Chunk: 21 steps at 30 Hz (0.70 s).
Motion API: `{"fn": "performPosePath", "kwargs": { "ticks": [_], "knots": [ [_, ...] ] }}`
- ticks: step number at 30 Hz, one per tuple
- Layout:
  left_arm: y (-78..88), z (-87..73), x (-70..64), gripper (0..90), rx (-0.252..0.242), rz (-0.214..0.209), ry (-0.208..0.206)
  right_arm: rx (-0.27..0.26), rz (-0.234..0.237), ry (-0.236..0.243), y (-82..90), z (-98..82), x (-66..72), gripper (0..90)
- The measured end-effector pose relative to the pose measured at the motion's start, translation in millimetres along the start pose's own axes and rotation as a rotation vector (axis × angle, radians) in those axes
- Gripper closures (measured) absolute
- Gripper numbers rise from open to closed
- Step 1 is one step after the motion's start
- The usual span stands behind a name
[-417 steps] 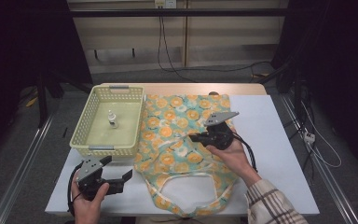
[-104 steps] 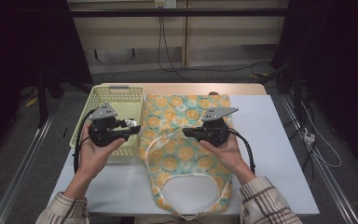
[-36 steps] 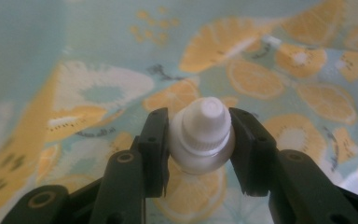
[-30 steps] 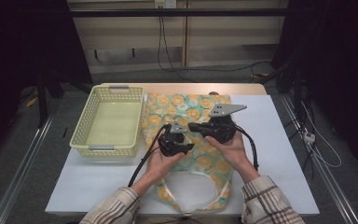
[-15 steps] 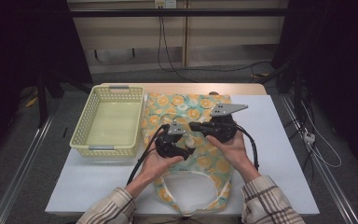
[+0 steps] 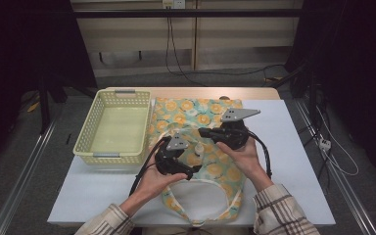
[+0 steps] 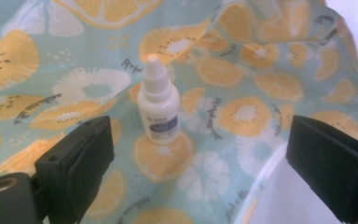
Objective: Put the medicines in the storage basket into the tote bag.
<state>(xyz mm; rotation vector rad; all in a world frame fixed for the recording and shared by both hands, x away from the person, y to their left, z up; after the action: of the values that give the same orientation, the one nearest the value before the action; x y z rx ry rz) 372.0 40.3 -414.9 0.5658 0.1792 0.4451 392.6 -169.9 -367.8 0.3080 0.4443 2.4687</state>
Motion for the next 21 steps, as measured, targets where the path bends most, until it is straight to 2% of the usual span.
{"fn": "performPosePath", "kwargs": {
  "ticks": [1, 4, 7, 13, 17, 18, 19, 21],
  "knots": [
    [1.6, -0.1, -0.1, 12.3, -0.023, 0.001, -0.002, -0.001, -0.002, -0.004, 0.3, -0.2, 0.3, 90.0],
    [7.8, 0.6, -0.2, 10.8, -0.022, -0.006, 0.004, -0.003, -0.001, -0.005, 1.6, 0.2, 2.4, 90.0],
    [13.6, -2.1, -3.2, 9.9, -0.018, -0.003, -0.010, -0.005, 0.001, 0.002, 1.5, 1.0, 3.8, 90.0],
    [18.5, -12.7, -8.8, 9.7, 0.004, -0.033, -0.023, 0.005, 0.006, 0.003, -0.9, -0.9, 3.9, 90.0],
    [17.8, -19.1, -14.1, 13.1, 0.047, -0.053, -0.066, 0.006, 0.003, 0.003, -0.2, -1.4, 3.1, 90.0],
    [16.7, -20.6, -16.2, 15.1, 0.061, -0.030, -0.071, 0.007, 0.001, 0.004, -0.2, -1.6, 3.3, 90.0],
    [14.3, -22.9, -16.3, 15.8, 0.059, -0.063, -0.062, 0.008, 0.002, 0.005, -0.2, -1.9, 3.5, 90.0],
    [11.0, -27.0, -18.5, 15.8, 0.086, -0.070, -0.079, 0.010, 0.003, 0.003, -0.6, -2.7, 4.4, 90.0]
  ]
}}
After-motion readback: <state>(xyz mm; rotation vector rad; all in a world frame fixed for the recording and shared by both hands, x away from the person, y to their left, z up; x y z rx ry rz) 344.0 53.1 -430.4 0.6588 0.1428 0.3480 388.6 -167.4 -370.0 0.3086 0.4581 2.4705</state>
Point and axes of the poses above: each handheld gripper's, and its own axes: y roughly backward along the jaws, z roughly out of its top, x roughly to its left, the point moved 1 cm from there along -y, roughly forward along the jaws, and after that the axes turned 4 degrees about -x, right-handed, at the moved point
